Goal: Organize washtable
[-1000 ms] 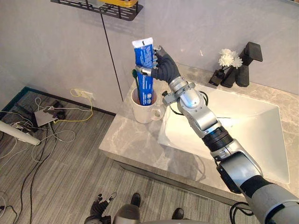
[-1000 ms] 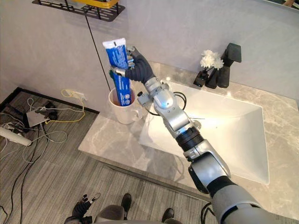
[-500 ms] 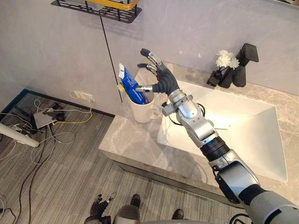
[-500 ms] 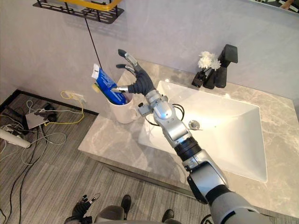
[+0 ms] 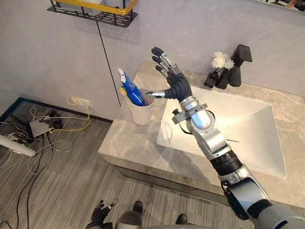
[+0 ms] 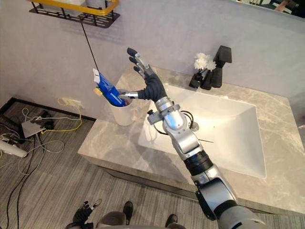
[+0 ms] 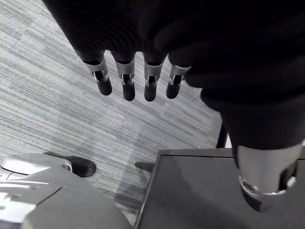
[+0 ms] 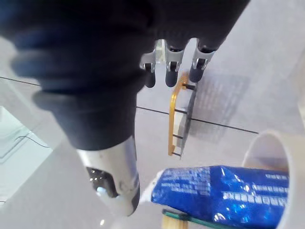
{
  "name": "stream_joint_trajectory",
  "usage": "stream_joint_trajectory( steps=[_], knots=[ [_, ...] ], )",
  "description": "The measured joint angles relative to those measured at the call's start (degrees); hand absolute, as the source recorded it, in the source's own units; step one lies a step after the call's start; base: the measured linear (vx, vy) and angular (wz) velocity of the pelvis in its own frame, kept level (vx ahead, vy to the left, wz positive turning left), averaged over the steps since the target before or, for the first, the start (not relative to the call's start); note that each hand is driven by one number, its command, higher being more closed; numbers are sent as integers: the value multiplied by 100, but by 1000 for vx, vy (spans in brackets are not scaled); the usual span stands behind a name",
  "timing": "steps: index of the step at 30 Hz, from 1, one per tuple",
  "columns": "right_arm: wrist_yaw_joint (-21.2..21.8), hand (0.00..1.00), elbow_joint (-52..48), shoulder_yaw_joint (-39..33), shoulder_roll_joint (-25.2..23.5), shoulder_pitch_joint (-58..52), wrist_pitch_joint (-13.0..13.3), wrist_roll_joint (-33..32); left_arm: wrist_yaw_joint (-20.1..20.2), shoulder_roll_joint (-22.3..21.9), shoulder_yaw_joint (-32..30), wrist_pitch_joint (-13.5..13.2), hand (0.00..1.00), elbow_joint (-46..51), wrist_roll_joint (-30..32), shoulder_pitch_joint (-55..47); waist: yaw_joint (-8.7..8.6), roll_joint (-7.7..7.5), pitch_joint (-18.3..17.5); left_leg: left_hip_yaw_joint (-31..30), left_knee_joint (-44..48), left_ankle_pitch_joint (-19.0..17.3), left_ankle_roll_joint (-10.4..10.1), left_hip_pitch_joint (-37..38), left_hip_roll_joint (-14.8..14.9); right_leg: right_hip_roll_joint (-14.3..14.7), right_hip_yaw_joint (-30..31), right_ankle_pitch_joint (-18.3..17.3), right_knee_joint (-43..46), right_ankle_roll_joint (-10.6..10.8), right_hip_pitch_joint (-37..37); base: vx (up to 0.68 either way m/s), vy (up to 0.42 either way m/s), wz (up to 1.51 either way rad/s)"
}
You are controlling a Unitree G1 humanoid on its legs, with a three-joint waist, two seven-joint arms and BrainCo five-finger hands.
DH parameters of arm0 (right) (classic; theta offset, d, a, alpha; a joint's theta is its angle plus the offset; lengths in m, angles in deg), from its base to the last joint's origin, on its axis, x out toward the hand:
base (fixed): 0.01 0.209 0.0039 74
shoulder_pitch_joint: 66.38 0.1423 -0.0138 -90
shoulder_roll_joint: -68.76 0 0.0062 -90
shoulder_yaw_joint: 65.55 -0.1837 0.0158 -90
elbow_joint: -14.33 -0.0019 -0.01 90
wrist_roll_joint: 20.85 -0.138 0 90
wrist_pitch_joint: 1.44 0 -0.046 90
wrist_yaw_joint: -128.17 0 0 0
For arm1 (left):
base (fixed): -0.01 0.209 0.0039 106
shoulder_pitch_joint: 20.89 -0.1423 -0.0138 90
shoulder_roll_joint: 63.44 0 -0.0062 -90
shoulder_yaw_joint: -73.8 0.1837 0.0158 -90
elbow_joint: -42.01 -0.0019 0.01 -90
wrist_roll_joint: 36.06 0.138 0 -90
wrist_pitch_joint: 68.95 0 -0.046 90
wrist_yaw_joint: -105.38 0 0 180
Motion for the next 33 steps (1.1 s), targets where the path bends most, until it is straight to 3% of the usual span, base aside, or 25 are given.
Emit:
stream_joint_trajectory(
  steps=[6,11,16,19,22,25,33],
  knots=[
    [15,0,-974,-880,1042,-116,312,2,10,2,6,-2,0,-100,5,-66,-116,23,-188,115,-84,2,1,68,7,6,151,0,2,0,-41,-10,-3,-10],
    [-21,0,-1939,-2771,1772,-886,666,29,133,30,5,-3,0,-148,13,-117,-371,2,-359,220,-176,2,2,107,7,4,222,2,10,1,-116,6,-3,-10],
    [-293,0,-2130,-4631,1888,-1543,966,16,200,55,0,-12,0,-239,25,-178,-676,13,-525,331,-290,3,4,167,20,17,377,3,26,1,-202,-9,-10,-18],
    [-468,0,-2120,-5354,1874,-2130,1062,-35,244,54,-8,-12,0,-275,81,-199,-808,38,-636,420,-316,-5,8,207,22,22,474,2,27,1,-230,-9,-6,-18],
    [-598,0,-1887,-5868,1619,-2788,1073,-252,255,45,-57,-12,0,-276,130,-190,-982,48,-724,485,-319,-5,9,189,27,27,520,3,39,2,-299,-29,-17,-11],
    [-693,0,-1519,-6041,1176,-3442,1036,-348,262,33,-61,-10,0,-276,131,-177,-1010,54,-815,509,-323,-5,8,193,35,37,545,2,39,2,-344,-35,-19,-5],
    [-919,0,-527,-6015,-724,-4892,426,-180,367,-149,-383,-2,0,-261,130,-190,-1118,131,-897,669,-325,-17,6,205,45,37,643,3,43,3,-392,-20,-13,-7]
  ],
)
